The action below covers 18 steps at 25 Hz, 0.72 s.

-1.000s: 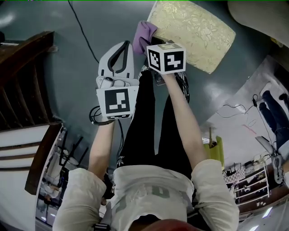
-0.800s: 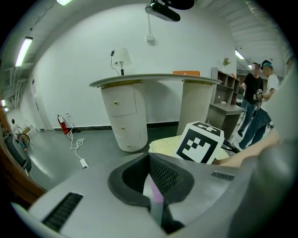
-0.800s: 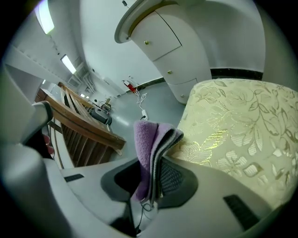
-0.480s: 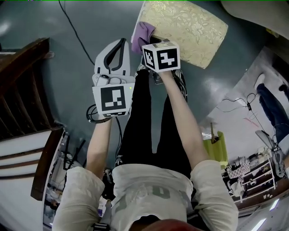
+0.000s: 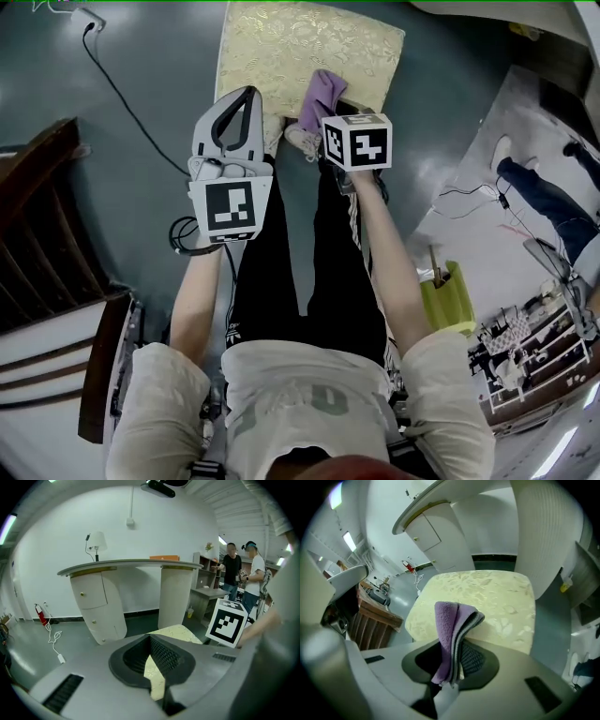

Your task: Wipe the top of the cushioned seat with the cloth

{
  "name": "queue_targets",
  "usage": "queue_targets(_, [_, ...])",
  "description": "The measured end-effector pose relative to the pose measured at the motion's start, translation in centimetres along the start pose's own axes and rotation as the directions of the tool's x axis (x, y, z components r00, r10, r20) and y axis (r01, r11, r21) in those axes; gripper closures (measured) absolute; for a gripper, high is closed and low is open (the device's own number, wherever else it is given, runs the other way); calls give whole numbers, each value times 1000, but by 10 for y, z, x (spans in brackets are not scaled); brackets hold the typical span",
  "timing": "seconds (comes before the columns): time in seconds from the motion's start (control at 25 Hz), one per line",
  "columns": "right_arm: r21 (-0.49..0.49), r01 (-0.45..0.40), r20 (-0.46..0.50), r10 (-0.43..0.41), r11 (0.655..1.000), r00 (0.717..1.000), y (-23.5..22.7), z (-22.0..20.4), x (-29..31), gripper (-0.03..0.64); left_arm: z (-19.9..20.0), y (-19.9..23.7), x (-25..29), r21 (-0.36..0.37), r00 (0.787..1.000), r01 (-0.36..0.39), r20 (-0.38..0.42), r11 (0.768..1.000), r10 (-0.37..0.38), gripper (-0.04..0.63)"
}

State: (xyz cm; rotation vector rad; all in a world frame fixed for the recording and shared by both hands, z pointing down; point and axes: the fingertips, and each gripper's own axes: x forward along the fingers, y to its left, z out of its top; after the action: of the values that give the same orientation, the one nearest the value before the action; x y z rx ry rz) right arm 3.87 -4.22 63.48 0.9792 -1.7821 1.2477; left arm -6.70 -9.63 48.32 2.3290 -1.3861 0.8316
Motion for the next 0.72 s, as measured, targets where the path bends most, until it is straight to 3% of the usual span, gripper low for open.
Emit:
queue_targets(0.32, [59,97,-14,-97,994,995,-80,-32,-42,525,15,-38,19,16,999,33,2,999,-33,589])
queue_targets(0.72, [8,141,-55,-141,990,989,-121,-49,-61,526,23,-48,25,41,999,44,-8,998,-44,589])
